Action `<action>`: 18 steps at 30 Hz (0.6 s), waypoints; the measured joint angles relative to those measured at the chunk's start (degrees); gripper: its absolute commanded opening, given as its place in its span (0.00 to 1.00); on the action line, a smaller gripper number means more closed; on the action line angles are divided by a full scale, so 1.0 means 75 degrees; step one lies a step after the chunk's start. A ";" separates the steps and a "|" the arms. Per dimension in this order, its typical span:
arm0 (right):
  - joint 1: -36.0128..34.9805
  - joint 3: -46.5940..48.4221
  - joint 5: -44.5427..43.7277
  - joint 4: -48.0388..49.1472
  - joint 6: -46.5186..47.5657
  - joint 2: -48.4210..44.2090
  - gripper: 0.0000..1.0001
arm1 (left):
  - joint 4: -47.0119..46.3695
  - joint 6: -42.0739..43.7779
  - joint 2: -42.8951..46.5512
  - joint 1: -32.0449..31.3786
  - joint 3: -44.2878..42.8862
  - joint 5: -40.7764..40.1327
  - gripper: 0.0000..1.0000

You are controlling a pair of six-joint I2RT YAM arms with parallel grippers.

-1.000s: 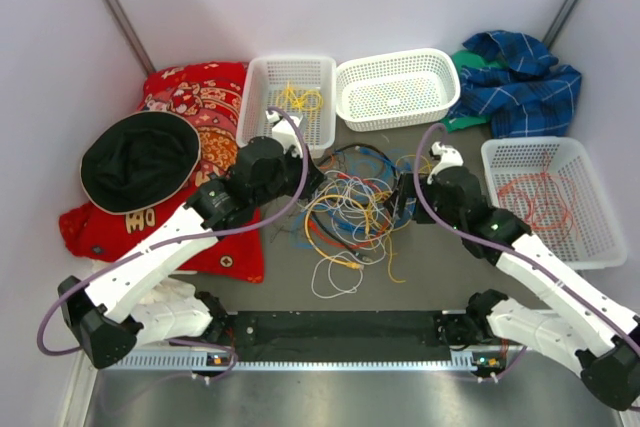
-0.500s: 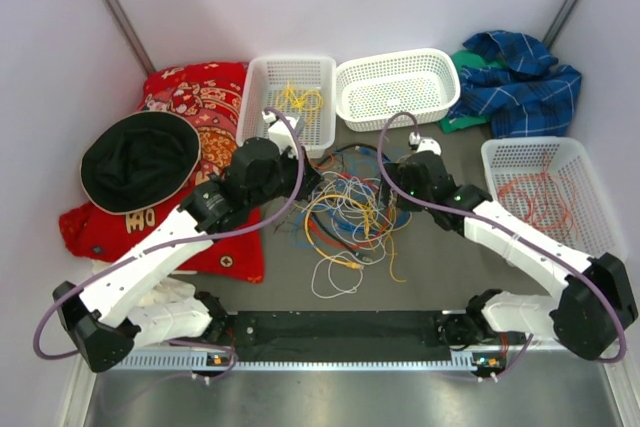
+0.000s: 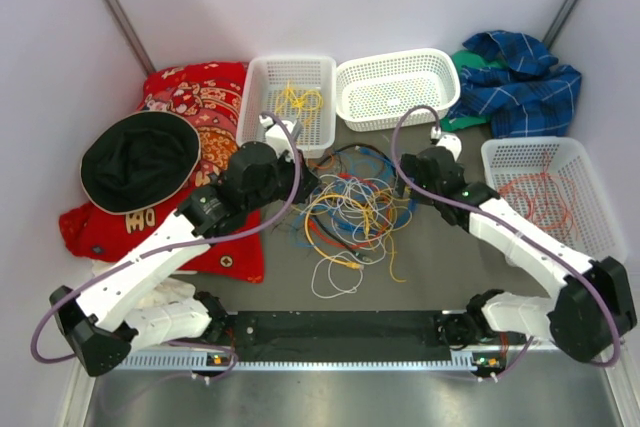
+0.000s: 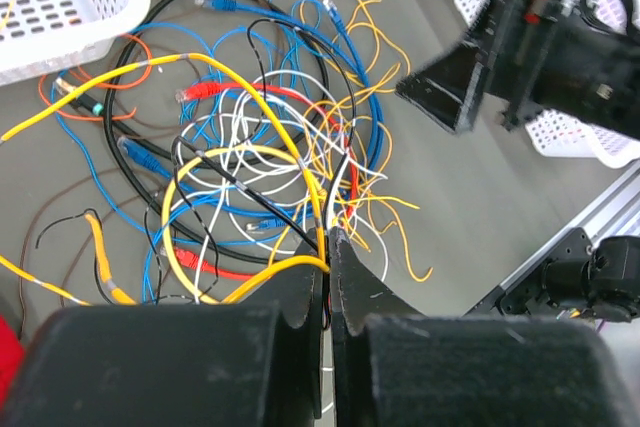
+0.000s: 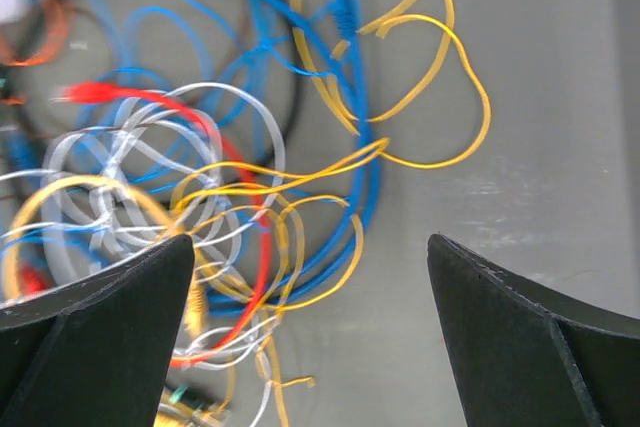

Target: Untangle the cables

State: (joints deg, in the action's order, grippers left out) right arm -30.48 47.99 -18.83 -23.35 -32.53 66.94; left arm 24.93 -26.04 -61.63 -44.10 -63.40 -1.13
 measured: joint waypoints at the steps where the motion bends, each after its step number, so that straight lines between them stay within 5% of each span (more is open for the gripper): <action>1: 0.0093 0.0000 -0.0009 0.0029 0.0009 0.0166 0.99 | 0.0000 -0.0012 0.0003 0.0000 0.0035 0.0000 0.00; 14: 0.0455 0.1218 0.0058 0.0399 0.0440 0.2801 0.95 | 0.0152 -0.0140 0.0423 0.0012 0.0163 0.0023 0.00; 17: 0.0554 0.1445 0.0052 0.0562 0.0530 0.3185 0.76 | 0.0201 -0.0143 0.0495 0.0012 0.0175 0.0023 0.00; 18: 0.0612 0.1527 0.0047 0.0612 0.0554 0.3328 0.59 | 0.0227 -0.0143 0.0510 0.0012 0.0181 0.0023 0.00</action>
State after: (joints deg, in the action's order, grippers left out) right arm -25.89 59.44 -18.48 -18.76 -28.38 91.90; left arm 26.63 -27.11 -57.80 -44.01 -62.04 -0.95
